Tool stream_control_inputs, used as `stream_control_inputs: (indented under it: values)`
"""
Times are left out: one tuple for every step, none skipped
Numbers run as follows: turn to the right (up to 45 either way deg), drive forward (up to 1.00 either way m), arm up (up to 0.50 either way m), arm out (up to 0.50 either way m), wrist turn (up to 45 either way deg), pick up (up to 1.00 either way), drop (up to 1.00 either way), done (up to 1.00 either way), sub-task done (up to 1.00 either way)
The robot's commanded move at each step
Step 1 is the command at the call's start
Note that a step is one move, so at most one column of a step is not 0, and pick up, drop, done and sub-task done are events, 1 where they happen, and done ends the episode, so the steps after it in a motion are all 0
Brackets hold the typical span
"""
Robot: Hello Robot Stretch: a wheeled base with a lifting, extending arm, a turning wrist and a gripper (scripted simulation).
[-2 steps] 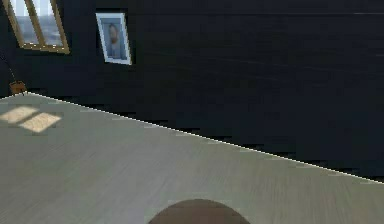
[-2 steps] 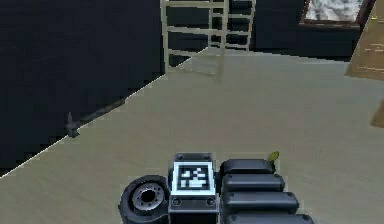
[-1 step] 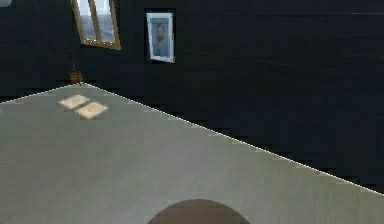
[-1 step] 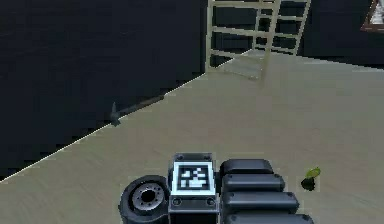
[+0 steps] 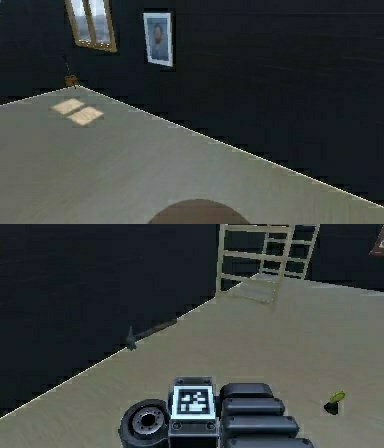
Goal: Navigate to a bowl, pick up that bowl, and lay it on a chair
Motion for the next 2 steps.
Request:
stream_control_inputs:
  values:
    - [45.0, 0.0, 0.0, 0.0, 0.0, 0.0, 0.0, 0.0, 0.0]
    - [42.0, 0.0, 0.0, 0.0, 0.0, 0.0, 0.0, 0.0, 0.0]
